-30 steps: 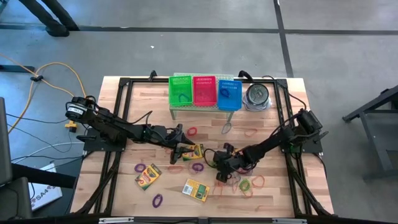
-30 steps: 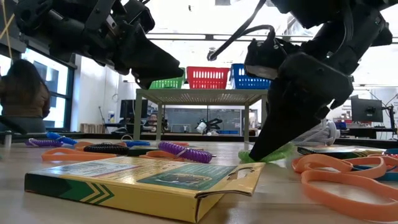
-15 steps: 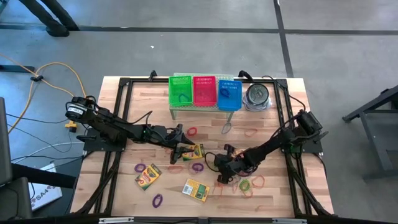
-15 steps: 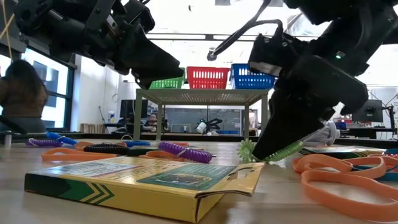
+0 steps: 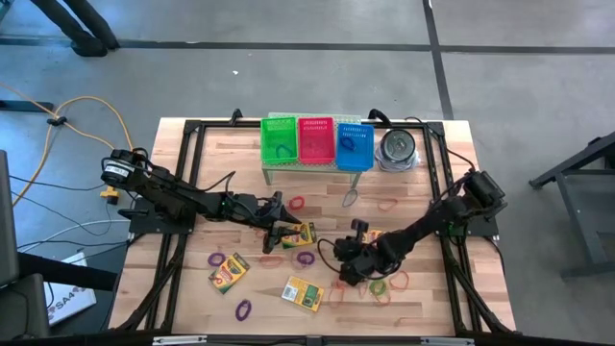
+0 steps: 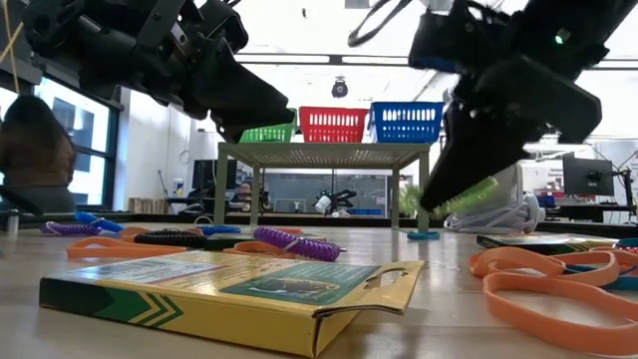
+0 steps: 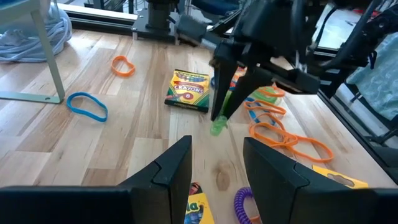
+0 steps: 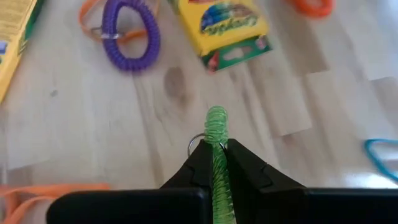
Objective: Pick & Place Office Desk Supplies
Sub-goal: Put the top green spring keychain into the blue bin on the shelf
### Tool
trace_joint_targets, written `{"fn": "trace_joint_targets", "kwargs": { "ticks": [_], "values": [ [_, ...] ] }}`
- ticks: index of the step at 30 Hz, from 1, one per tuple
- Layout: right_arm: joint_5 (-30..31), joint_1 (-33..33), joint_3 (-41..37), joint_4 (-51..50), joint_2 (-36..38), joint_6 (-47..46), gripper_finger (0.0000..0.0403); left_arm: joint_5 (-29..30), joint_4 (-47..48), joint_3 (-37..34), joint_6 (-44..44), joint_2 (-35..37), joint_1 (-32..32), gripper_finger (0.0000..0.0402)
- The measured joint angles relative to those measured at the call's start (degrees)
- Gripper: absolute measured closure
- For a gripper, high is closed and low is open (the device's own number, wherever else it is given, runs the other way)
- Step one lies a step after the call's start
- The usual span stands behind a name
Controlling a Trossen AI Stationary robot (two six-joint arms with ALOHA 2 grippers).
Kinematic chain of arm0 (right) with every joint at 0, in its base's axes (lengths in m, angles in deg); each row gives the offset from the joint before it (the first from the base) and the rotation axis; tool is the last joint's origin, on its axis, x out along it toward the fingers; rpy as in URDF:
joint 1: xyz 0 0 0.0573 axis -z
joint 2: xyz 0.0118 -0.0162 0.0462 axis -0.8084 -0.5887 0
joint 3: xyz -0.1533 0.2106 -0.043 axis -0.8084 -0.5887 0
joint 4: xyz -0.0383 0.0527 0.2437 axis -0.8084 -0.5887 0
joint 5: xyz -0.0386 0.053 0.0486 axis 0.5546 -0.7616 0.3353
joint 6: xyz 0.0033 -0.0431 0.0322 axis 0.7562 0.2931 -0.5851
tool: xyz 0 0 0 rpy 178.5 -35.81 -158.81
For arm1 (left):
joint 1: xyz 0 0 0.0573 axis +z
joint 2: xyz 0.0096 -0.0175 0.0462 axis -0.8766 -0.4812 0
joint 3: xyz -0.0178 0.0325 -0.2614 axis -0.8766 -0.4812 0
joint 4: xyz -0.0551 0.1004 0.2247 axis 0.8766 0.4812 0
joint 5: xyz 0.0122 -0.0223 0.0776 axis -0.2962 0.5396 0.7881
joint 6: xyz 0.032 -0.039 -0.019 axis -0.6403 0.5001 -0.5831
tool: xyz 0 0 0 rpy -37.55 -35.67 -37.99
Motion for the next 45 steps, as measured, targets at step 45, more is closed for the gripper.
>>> {"fn": "trace_joint_targets", "kwargs": {
  "ticks": [45],
  "values": [
    [35.1, 10.5, 33.6, -66.1, 13.5, -10.2, 0.0391, 0.0, 0.8, 0.0, -0.1, 0.0, 0.0, 0.0262]
  ]
}}
